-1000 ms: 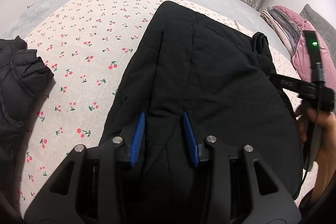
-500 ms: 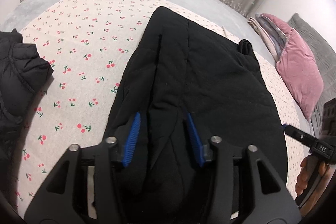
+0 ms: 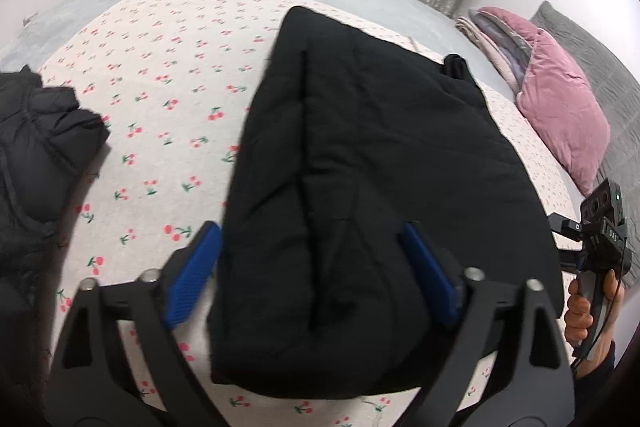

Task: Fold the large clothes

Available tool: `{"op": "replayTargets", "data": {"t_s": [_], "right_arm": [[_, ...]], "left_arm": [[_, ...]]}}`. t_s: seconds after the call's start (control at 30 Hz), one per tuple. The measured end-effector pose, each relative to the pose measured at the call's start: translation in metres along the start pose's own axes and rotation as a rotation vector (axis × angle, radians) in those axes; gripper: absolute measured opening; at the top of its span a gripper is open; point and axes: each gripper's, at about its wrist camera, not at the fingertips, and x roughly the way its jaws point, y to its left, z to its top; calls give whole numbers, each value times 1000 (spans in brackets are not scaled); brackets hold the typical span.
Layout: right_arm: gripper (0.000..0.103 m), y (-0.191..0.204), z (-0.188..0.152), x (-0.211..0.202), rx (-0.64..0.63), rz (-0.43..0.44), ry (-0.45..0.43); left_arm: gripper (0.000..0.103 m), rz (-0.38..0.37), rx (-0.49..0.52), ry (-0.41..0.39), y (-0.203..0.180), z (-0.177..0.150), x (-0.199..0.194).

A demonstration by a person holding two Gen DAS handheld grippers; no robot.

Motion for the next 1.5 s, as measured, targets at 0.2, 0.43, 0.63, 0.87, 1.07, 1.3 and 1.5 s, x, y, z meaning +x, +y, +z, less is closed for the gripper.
{"op": "replayTargets", "data": {"t_s": [0.2, 0.43, 0.63, 0.87, 1.07, 1.3, 1.5], "right_arm": [[84, -3, 0, 0, 34, 18, -10], [84, -7, 2, 10, 82, 96, 25], [85, -9, 3, 17, 126, 130, 25], [92, 1, 1, 29, 88, 93, 1], [83, 21, -4, 34, -19, 12, -14], [55, 58, -16, 26, -211, -136, -52], [48, 90, -20, 8, -374, -181, -114]], "left_arm": [[97, -93, -118, 54, 18, -3, 10], [101, -142, -184, 98, 27, -10, 22], [100, -172, -221, 122, 28, -10, 24], [94, -171, -209, 127, 13, -7, 33], [70, -134, -193, 79, 5, -8, 26], [51, -101, -151, 9, -7, -5, 17], [48, -127, -168, -22, -16, -4, 12]]}}
